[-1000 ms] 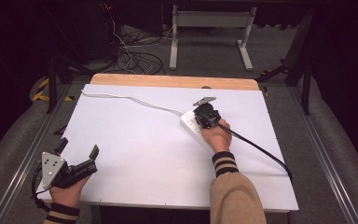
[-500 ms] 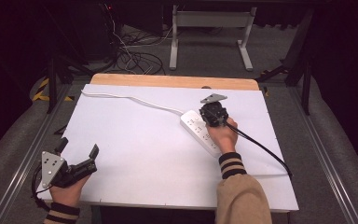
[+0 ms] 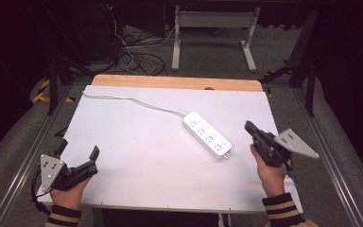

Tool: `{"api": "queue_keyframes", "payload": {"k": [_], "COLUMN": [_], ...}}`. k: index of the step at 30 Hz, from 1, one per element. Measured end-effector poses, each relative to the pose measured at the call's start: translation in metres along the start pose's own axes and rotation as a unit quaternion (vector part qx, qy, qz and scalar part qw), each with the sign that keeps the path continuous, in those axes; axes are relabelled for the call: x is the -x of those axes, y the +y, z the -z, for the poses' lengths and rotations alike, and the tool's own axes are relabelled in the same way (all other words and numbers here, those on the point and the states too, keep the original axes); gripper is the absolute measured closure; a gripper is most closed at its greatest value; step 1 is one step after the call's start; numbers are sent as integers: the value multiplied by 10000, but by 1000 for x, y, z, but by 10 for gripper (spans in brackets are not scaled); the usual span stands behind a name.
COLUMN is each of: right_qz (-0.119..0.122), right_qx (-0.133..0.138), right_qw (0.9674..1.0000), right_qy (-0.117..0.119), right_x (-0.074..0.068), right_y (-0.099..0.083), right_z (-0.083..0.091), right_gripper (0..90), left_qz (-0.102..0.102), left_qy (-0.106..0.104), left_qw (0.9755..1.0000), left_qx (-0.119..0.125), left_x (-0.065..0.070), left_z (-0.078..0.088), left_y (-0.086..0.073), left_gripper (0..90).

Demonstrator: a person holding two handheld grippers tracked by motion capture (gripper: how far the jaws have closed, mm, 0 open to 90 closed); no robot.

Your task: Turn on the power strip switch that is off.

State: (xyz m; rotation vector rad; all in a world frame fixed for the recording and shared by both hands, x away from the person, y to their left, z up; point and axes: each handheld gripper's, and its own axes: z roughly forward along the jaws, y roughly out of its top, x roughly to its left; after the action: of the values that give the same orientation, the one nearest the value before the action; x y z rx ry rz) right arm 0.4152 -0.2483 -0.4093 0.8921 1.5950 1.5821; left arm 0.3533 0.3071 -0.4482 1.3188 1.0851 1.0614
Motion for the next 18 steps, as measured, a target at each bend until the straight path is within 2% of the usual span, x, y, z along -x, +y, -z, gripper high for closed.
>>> {"api": "queue_keyframes", "payload": {"k": [3, 6, 7, 10, 13, 16, 18], "right_qz": [-190, 64, 44, -40, 178, 191, 264], "right_qx": [500, 536, 553, 632, 609, 585, 570], "right_qw": [9981, 9968, 9963, 9954, 9954, 9958, 9957], "right_qy": [-317, -590, -662, -718, -722, -685, -675], "right_x": [1, 2, 4, 6, 2, 0, -1], "right_y": [-19, -34, -35, -36, -38, -40, -42], "right_z": [25, 35, 37, 38, 36, 34, 31], "right_gripper": [900, 896, 900, 900, 900, 895, 780], "left_qz": [-103, -113, -101, -69, -74, -84, -108], "left_qy": [-38, -51, -62, -106, -116, -116, -107], "left_qw": [9999, 9999, 9999, 9999, 9999, 9999, 9999], "left_qx": [60, 86, 75, 49, 66, 53, 50], "left_x": [3, 3, 3, 3, 4, 4, 4], "left_z": [-1, -2, -3, -4, -5, -5, -4], "left_y": [2, 2, 2, 1, 2, 2, 1], "left_gripper": [0, 0, 0, 0, 0, 0, 0]}}
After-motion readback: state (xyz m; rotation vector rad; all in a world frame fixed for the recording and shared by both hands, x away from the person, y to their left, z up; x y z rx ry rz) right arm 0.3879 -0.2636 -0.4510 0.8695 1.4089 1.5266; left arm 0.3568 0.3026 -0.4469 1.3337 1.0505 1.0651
